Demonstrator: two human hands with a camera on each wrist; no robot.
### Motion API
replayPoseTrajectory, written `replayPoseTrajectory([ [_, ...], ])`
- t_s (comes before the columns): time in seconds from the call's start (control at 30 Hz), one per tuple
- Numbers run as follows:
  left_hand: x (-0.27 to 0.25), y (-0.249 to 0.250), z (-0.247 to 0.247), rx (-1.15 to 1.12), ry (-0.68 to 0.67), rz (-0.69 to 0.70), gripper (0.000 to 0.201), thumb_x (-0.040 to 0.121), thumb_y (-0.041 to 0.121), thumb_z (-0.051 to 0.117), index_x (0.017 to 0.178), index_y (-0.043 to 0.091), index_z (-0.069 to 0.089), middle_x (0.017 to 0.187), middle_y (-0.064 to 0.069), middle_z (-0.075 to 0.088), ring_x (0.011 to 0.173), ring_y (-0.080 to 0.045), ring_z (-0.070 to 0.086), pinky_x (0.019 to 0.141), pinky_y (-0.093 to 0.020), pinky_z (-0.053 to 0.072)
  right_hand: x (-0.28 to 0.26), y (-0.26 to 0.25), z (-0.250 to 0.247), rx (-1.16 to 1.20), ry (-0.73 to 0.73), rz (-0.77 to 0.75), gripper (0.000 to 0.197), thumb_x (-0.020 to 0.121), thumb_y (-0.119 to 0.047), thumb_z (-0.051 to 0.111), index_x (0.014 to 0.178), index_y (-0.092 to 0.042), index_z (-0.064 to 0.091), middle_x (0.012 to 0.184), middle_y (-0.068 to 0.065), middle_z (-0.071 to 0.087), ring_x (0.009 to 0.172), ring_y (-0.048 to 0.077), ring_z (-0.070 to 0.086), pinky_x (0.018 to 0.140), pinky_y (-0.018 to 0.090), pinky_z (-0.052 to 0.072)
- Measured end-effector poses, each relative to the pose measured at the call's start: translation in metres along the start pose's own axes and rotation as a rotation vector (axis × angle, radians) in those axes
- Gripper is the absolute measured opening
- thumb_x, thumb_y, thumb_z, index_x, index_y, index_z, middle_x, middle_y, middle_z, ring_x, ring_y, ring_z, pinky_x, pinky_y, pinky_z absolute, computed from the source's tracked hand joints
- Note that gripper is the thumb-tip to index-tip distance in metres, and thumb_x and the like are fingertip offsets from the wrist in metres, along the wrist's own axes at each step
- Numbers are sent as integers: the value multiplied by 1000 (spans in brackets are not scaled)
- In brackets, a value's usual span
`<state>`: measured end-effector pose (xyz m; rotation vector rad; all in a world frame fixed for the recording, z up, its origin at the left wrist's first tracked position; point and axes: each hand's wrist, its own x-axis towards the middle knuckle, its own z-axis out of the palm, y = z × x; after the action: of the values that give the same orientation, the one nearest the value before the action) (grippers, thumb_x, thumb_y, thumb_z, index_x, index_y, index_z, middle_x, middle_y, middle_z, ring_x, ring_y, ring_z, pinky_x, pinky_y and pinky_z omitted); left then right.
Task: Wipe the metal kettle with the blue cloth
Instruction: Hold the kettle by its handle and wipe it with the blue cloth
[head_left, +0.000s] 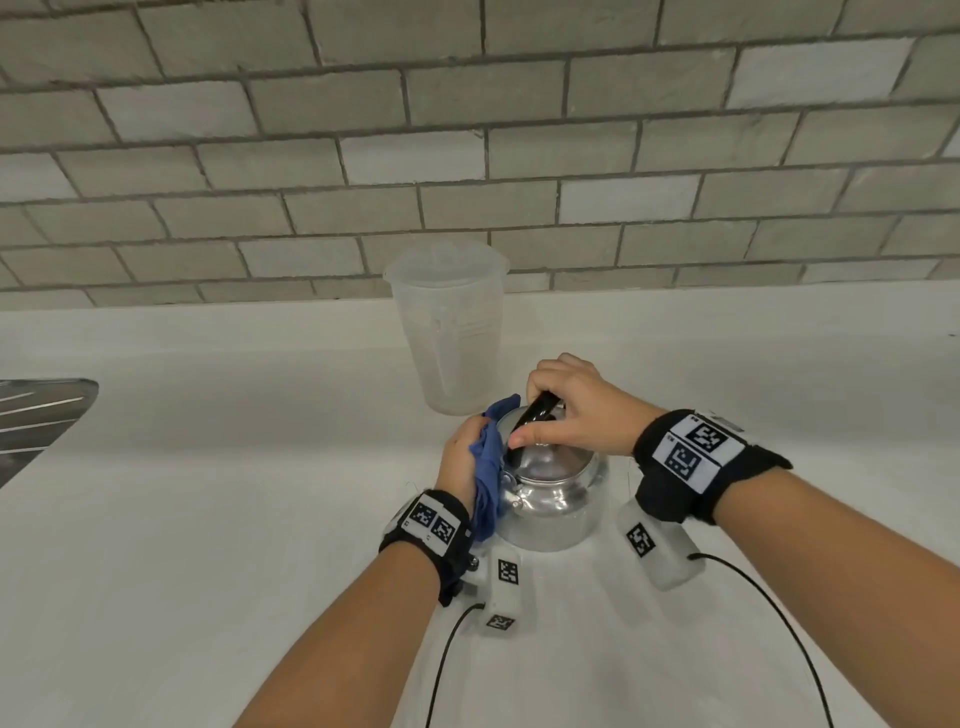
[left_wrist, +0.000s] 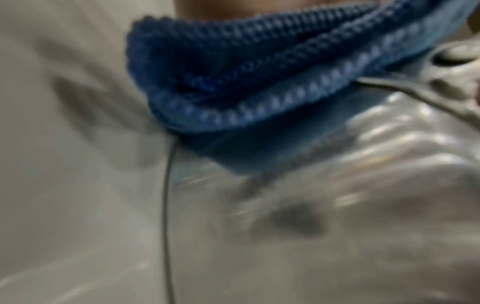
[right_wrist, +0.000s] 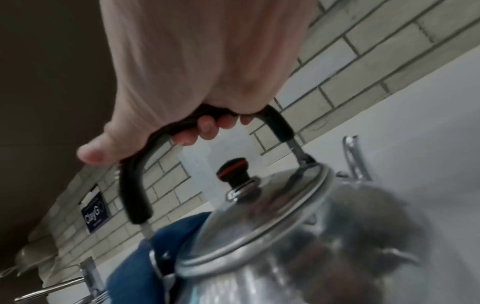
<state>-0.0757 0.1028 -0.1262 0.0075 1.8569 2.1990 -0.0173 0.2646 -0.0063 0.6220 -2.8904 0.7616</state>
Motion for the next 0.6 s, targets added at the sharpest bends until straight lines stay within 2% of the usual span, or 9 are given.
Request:
replayPoseTrajectory([
  [0.1, -11, -4, -3, 52, -10, 107, 10, 92, 25, 56, 86, 17, 59, 95, -16, 55, 93, -27, 51, 93, -49, 46, 5, -13, 12, 22, 76, 42, 47, 73, -58, 66, 81, -13, 56, 85, -4, 51, 91, 15, 42, 85, 27, 27],
  [0.2, -17, -11, -13, -104, 80, 81, 22, 93, 27, 59, 94, 7, 67, 97, -22, 61, 90, -29, 61, 94, -51, 48, 6, -30, 27, -33, 197, 141, 47, 72, -66, 58, 81, -20, 54, 86, -6, 50, 91, 15, 40, 87, 31, 28],
  [0.23, -17, -16, -14, -141, 134, 64, 22, 97, 23, 55, 91, 6, 66, 92, -22, 62, 83, -25, 64, 91, -50, 47, 7, -37, 34, -59, 238, 188, 50, 73, -69, 55, 84, -20, 55, 89, -6, 51, 93, 15, 40, 89, 32, 29],
  [0.3, -22, -24, -16, -89, 275, 80, 29, 104, 12, 40, 82, 9, 59, 79, -14, 58, 66, -6, 66, 84, -42, 43, 10, -50, 45, -146, 297, 291, 59, 74, -73, 46, 90, -18, 57, 93, -4, 55, 95, 17, 43, 89, 34, 29],
  [0.33, -25, -30, -16, -80, 309, 102, 32, 105, 8, 36, 83, 11, 58, 78, -11, 57, 66, -4, 65, 85, -38, 43, 12, -56, 49, -203, 320, 326, 62, 74, -75, 41, 91, -18, 58, 92, -4, 56, 93, 17, 45, 87, 34, 30],
  [0.4, -37, -33, -13, -155, 306, 99, 30, 107, 8, 33, 96, 7, 61, 84, -6, 62, 79, -12, 63, 81, -22, 48, 15, -63, 49, -265, 335, 343, 63, 76, -77, 38, 89, -18, 57, 87, -4, 57, 87, 19, 49, 81, 35, 34],
  [0.47, -41, -29, -13, -206, 331, 101, 27, 106, 10, 36, 96, 6, 60, 79, -2, 61, 78, -18, 59, 69, -14, 49, 15, -62, 38, -221, 251, 294, 56, 79, -73, 41, 84, -19, 53, 77, -5, 57, 77, 19, 53, 73, 34, 39],
  [0.5, -42, -22, -13, -216, 333, 61, 27, 105, 12, 38, 90, 6, 59, 74, -3, 59, 75, -20, 57, 66, -16, 50, 15, -60, 31, -188, 169, 267, 52, 81, -71, 43, 82, -20, 51, 72, -5, 56, 72, 19, 54, 68, 33, 40],
  [0.6, -38, 6, -22, -294, 139, -76, 25, 101, 22, 44, 87, 9, 59, 77, -9, 62, 76, -26, 58, 68, -30, 54, 16, -53, 14, -143, -20, 190, 40, 83, -67, 46, 72, -28, 44, 64, -7, 54, 66, 18, 55, 60, 30, 39],
])
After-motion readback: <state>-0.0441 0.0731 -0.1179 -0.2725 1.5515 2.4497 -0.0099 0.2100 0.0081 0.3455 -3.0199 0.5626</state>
